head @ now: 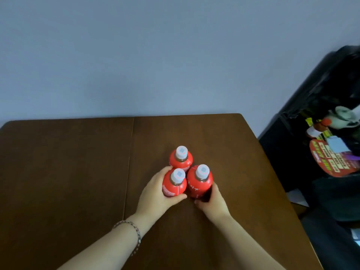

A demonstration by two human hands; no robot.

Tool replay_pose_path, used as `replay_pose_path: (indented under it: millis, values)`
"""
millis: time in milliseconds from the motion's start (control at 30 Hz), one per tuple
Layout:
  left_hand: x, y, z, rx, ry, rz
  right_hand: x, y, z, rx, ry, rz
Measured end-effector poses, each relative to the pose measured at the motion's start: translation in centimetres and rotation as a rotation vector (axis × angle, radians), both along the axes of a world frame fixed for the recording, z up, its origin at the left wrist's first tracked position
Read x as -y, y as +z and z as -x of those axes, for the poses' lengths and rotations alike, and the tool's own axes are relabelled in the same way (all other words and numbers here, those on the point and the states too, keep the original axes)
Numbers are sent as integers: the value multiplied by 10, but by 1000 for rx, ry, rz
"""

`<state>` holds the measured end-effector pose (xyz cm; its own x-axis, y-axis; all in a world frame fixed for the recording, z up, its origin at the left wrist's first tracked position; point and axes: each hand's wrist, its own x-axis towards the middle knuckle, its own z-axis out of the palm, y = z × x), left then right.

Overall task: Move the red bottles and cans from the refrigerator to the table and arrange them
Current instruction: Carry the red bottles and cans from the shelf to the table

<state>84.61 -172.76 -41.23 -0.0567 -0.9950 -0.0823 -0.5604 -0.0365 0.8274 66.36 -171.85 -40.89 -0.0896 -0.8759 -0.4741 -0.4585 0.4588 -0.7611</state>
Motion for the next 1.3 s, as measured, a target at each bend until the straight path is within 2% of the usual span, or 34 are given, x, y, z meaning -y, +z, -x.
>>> replay_pose_path:
  millis: [133,200,267,333,367,433,500,567,667,767,933,1000,1133,1300]
  values:
    - [-19,52,24,474,229,-142,-23,36,20,-242,229,-268]
    - [-34,81,36,607,225,-57,-39,60,36,-317,336,-331]
    - [-50,109,54,610,108,139,-58,84,55,-371,392,-345]
    - [-63,132,80,528,-86,193,-82,106,78,-410,392,-330]
    - [-69,143,95,475,-203,101,-95,118,90,-435,383,-313]
    - [-88,165,135,421,-443,-205,-132,138,121,-483,340,-262]
    - [-112,183,176,457,-638,-397,-171,152,154,-515,278,-214]
    - [-145,197,221,506,-755,-392,-218,165,191,-533,211,-186]
    - [-204,208,292,505,-850,-246,-296,181,251,-536,123,-210]
    - [-262,220,361,537,-993,-194,-370,195,306,-516,-11,-241]
    - [-384,253,497,531,-1332,-61,-520,238,402,-497,-382,-330]
    - [-439,268,552,522,-1480,22,-588,255,433,-551,-540,-364]
    - [-535,295,630,512,-1733,192,-703,287,465,-617,-797,-423]
    - [-673,328,692,490,-2035,454,-845,328,450,-655,-1111,-509]
